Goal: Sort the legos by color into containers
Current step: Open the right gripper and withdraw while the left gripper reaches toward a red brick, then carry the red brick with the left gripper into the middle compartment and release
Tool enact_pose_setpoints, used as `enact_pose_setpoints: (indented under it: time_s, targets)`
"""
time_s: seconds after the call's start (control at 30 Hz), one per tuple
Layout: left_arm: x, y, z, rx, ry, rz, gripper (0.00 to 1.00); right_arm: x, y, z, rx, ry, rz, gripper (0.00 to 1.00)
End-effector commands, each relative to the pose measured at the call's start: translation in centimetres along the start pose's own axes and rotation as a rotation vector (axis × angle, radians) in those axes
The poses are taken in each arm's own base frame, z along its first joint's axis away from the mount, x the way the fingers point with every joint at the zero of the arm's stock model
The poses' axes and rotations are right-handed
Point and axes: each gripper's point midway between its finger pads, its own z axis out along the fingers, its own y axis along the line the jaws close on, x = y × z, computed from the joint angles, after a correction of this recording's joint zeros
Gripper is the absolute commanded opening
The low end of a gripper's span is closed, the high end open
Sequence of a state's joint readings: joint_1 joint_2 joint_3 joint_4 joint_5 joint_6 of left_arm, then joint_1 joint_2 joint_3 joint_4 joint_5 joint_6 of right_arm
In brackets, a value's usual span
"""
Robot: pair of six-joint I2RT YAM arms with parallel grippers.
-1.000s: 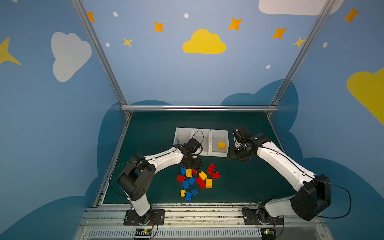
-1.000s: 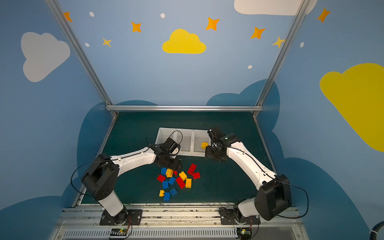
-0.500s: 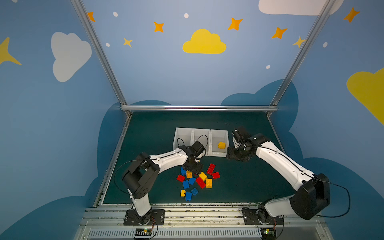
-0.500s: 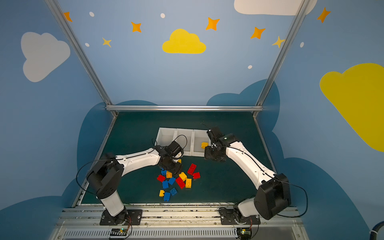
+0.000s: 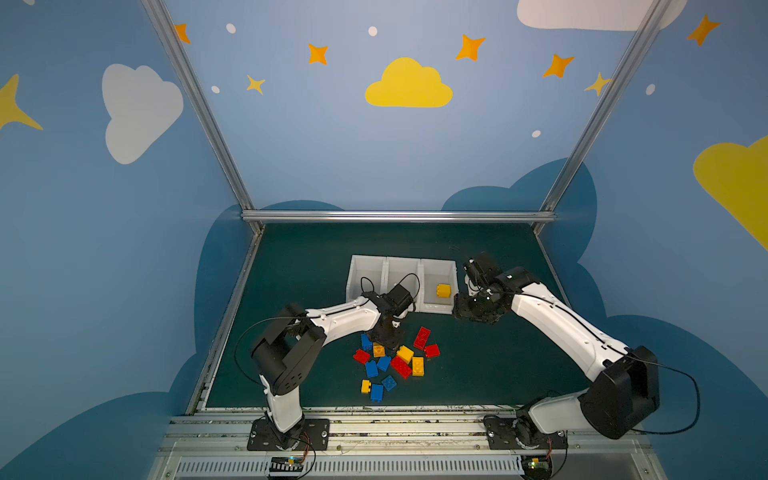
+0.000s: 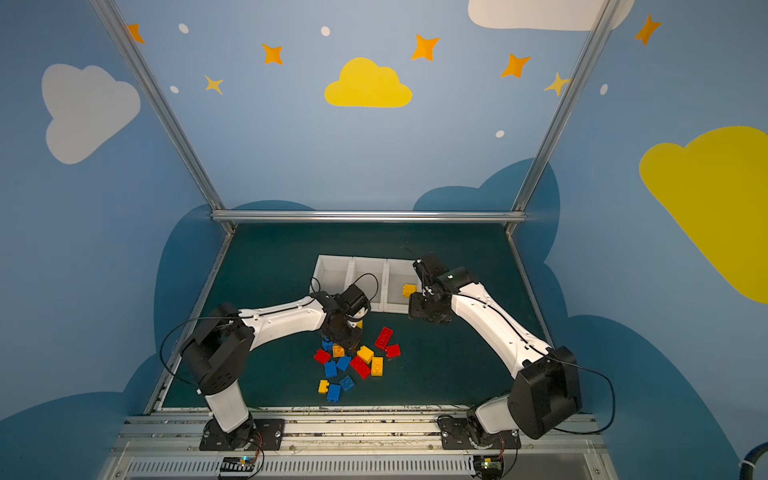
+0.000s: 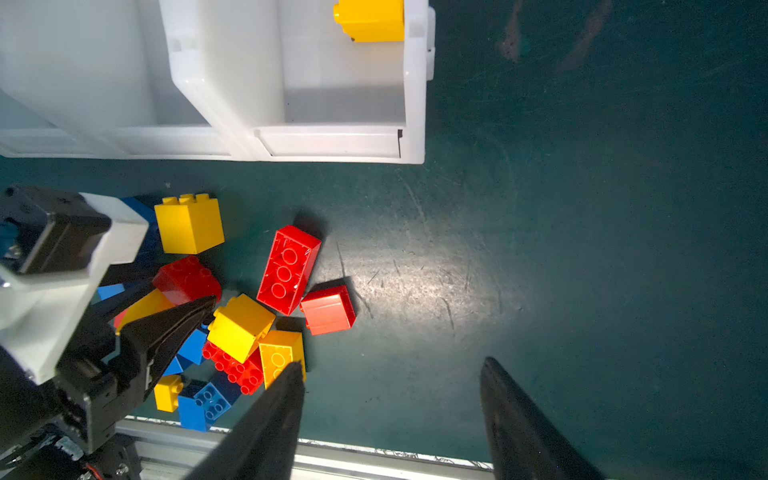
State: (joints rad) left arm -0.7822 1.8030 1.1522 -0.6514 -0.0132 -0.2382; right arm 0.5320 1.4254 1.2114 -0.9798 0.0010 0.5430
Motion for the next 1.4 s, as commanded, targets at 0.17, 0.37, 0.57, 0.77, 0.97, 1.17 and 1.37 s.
enact_pose_setpoints:
  time_s: [0.17,0.37,0.57,0.77,0.97,1.17,1.37]
  targets:
    - [-0.2,-0.4,-0.5,0.01,0.005,-0.001,0.47,0.7,-0.2,0.4,0.01,0.023,0.002,0.67]
    - [-2.1,-1.2,-3.4,0.042,-0.069,0.008,0.46,0.6,-0.2,-0.2,0.003,0.006,0.005,0.67]
    - [-4.8,-1.6,-6.7,0.047,-0.151,0.037,0.46,0.4,-0.2,-0.6,0.0,-0.005,0.004,0.66]
    - [-9.6,0.0,-8.7,0.016,-0.256,0.021,0.46,0.3,-0.2,-0.9,0.0,-0.008,0.002,0.66]
    - [-14.0,2.2,-7.3,-0.004,-0.259,0.019,0.46,0.4,-0.4,-1.3,0.004,-0.014,0.001,0.66]
    - [-16.4,3.5,-6.2,-0.019,-0.249,0.014,0.47,0.7,-0.8,-1.6,0.012,-0.018,0.008,0.66]
    - [-17.1,4.1,-5.9,-0.022,-0.259,-0.007,0.55,0.9,-0.9,-1.5,0.014,-0.015,0.018,0.66]
